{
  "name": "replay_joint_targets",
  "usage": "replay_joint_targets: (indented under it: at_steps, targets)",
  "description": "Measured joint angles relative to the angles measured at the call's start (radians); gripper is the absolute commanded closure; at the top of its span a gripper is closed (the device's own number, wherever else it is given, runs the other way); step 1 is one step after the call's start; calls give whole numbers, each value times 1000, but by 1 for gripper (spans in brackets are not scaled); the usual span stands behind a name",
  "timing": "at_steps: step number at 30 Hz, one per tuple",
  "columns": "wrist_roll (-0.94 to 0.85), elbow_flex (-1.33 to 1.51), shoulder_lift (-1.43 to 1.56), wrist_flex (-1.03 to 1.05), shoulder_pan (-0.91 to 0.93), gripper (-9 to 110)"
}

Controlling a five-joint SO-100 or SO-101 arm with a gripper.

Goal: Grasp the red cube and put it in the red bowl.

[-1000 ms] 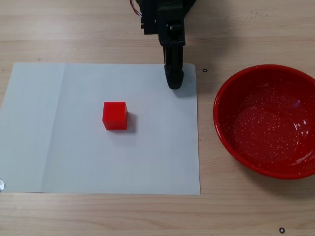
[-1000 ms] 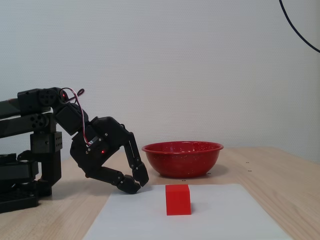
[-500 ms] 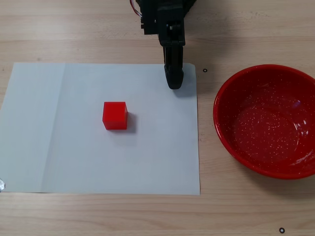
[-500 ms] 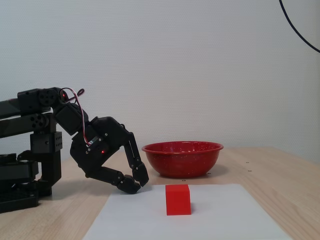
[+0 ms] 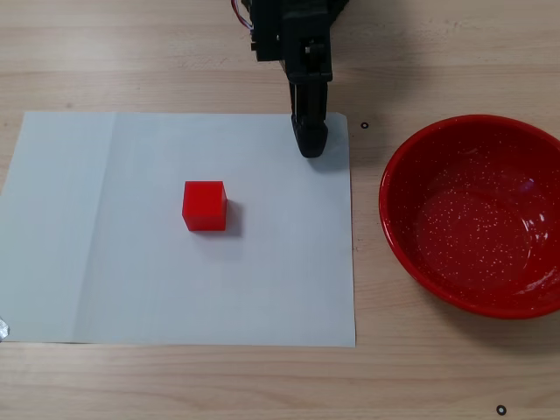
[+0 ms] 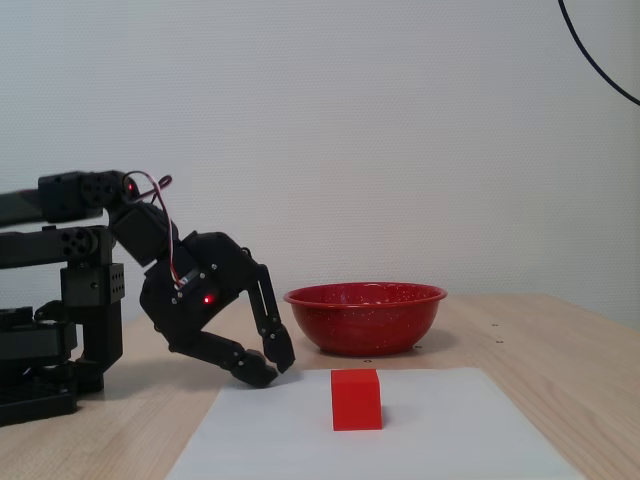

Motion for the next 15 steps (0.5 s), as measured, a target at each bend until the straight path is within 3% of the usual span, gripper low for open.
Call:
replay_joint_targets:
  at_steps: [15]
  targets:
    - [-9, -433, -405, 166, -77, 101]
